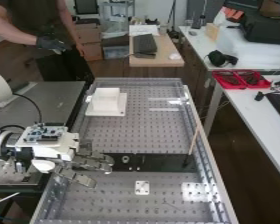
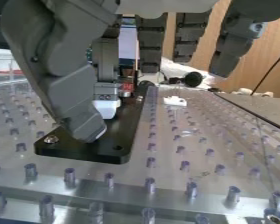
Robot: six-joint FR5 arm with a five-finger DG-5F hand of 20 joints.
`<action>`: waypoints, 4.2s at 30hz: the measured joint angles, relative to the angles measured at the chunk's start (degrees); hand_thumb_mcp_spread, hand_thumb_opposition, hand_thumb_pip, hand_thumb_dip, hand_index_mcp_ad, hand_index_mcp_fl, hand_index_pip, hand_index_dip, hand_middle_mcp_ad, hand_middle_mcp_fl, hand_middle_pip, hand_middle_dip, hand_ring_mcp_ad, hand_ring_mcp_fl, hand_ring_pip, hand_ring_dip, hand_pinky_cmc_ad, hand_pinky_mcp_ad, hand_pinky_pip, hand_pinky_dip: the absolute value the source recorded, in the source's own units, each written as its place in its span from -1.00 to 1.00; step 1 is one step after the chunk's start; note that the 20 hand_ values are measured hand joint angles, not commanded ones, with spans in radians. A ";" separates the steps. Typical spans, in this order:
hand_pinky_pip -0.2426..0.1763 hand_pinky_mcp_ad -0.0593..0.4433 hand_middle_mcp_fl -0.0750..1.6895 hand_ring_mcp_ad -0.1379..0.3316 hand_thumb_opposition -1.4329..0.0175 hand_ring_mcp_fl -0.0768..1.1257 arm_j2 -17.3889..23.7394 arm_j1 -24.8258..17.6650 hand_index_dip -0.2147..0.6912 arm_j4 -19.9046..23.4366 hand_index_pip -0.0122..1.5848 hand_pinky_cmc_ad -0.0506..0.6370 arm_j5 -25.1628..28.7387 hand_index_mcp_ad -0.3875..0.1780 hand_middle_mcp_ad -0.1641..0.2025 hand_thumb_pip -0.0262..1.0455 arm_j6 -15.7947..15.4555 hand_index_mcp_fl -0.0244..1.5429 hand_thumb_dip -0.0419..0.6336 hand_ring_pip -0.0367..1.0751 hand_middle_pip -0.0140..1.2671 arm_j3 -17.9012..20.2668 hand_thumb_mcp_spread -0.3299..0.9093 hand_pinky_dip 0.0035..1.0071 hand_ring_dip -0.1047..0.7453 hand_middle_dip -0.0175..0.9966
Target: Grab the smaller nut and place it in the white container
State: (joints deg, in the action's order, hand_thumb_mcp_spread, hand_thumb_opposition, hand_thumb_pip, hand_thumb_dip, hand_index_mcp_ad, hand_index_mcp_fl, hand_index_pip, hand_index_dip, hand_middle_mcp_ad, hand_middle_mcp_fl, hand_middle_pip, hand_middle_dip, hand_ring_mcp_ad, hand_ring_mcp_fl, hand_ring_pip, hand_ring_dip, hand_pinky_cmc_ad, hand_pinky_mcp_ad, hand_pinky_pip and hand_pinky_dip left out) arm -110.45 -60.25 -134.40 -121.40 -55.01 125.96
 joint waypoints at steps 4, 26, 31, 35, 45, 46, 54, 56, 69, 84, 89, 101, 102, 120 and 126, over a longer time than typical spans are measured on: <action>-0.12 0.40 -0.80 0.14 -0.22 -0.87 -0.03 0.02 -0.21 0.10 0.95 0.18 0.02 -0.39 0.23 0.38 0.00 -0.90 -0.13 -0.76 -0.75 0.04 0.20 -0.44 -0.63 -0.53; -0.04 0.41 -0.79 0.12 -0.22 -0.87 -0.41 0.02 -0.21 -0.45 0.95 0.18 -0.49 -0.40 0.23 0.38 -0.39 -0.84 -0.13 -0.76 -0.75 -0.26 0.21 -0.50 -0.63 -0.53; -0.06 0.40 -0.78 0.12 -0.22 -0.87 -0.49 0.00 -0.21 -0.44 0.95 0.18 -0.37 -0.41 0.23 0.38 -0.26 -0.82 -0.13 -0.77 -0.75 -0.38 0.21 -0.50 -0.63 -0.53; -0.04 0.40 -0.79 0.14 -0.22 -0.87 -0.71 -0.12 -0.21 -0.59 0.95 0.18 -0.35 -0.38 0.23 0.38 -0.36 -0.81 -0.13 -0.77 -0.75 -0.61 0.21 -0.51 -0.63 -0.53; -0.04 0.40 -0.78 0.12 -0.21 -0.87 -1.13 -0.40 -0.21 -0.86 0.95 0.18 -0.22 -0.36 0.23 0.40 -0.33 -0.77 -0.10 -0.77 -0.75 -1.19 0.20 -0.51 -0.63 -0.53; -0.04 0.40 -0.78 0.12 -0.21 -0.87 -1.13 -0.42 -0.21 -0.82 0.95 0.18 -0.23 -0.36 0.23 0.40 -0.30 -0.77 -0.10 -0.77 -0.75 -1.19 0.19 -0.51 -0.63 -0.53; -0.04 0.40 -0.76 0.14 -0.22 -0.87 -1.06 -0.52 -0.25 -0.77 0.95 0.18 -0.12 -0.36 0.23 0.36 -0.12 -0.70 -0.11 -0.76 -0.75 -1.18 0.20 -0.51 -0.63 -0.53; -0.04 0.40 -0.76 0.14 -0.22 -0.87 -0.98 -0.57 -0.25 -0.83 0.94 0.19 -0.02 -0.35 0.23 0.35 -0.04 -0.66 -0.10 -0.75 -0.75 -1.16 0.19 -0.51 -0.61 -0.53; 0.03 0.41 -0.74 0.14 -0.23 -0.87 -0.98 -0.59 -0.25 -1.21 0.92 0.19 0.57 -0.36 0.23 0.35 0.00 -0.64 -0.11 -0.75 -0.75 -1.18 0.19 -0.50 -0.61 -0.53; 0.11 0.40 -0.71 0.12 -0.42 -0.87 0.22 -1.10 -0.21 -2.34 0.96 0.18 -0.17 -0.36 0.24 0.21 -0.60 -0.41 -0.22 -0.75 -0.75 -2.02 0.33 -0.51 -0.61 -0.53; 0.11 0.40 -0.71 0.12 -0.42 -0.87 1.66 -1.59 -0.20 -3.08 0.96 0.18 -0.45 -0.36 0.22 0.21 -0.68 -0.40 -0.24 -0.75 -0.75 -2.12 0.33 -0.51 -0.61 -0.53; 0.11 0.40 -0.71 0.11 -0.42 -0.87 8.36 -4.10 -0.20 -5.82 0.96 0.18 -1.36 -0.36 0.24 0.21 -0.77 -0.40 -0.22 -0.75 -0.75 -1.73 0.33 -0.51 -0.61 -0.53; 0.11 0.40 -0.71 0.12 -0.42 -0.87 8.88 -4.35 -0.20 -6.05 0.96 0.18 -1.39 -0.36 0.24 0.21 -0.77 -0.40 -0.22 -0.75 -0.75 -1.72 0.33 -0.51 -0.61 -0.53; 0.11 0.41 -0.67 0.09 -0.42 -0.86 17.91 -21.09 -0.18 -14.76 0.97 0.19 2.96 -0.36 0.24 0.21 0.83 -0.39 -0.24 -0.75 -0.75 -2.47 0.33 -0.51 -0.61 -0.53; 0.11 0.41 -0.67 0.09 -0.42 -0.86 16.58 -26.72 -0.18 -14.88 0.97 0.18 3.68 -0.36 0.22 0.21 2.65 -0.39 -0.24 -0.75 -0.75 -3.47 0.33 -0.51 -0.61 -0.53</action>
State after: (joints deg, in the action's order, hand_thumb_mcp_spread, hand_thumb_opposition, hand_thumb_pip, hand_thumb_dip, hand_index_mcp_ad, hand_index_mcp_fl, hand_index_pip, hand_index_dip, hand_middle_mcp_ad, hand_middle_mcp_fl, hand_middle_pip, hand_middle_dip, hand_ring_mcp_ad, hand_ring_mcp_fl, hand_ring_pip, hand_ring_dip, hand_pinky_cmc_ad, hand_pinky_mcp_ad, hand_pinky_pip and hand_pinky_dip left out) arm -93.88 -86.97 -149.29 -117.72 -52.36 122.49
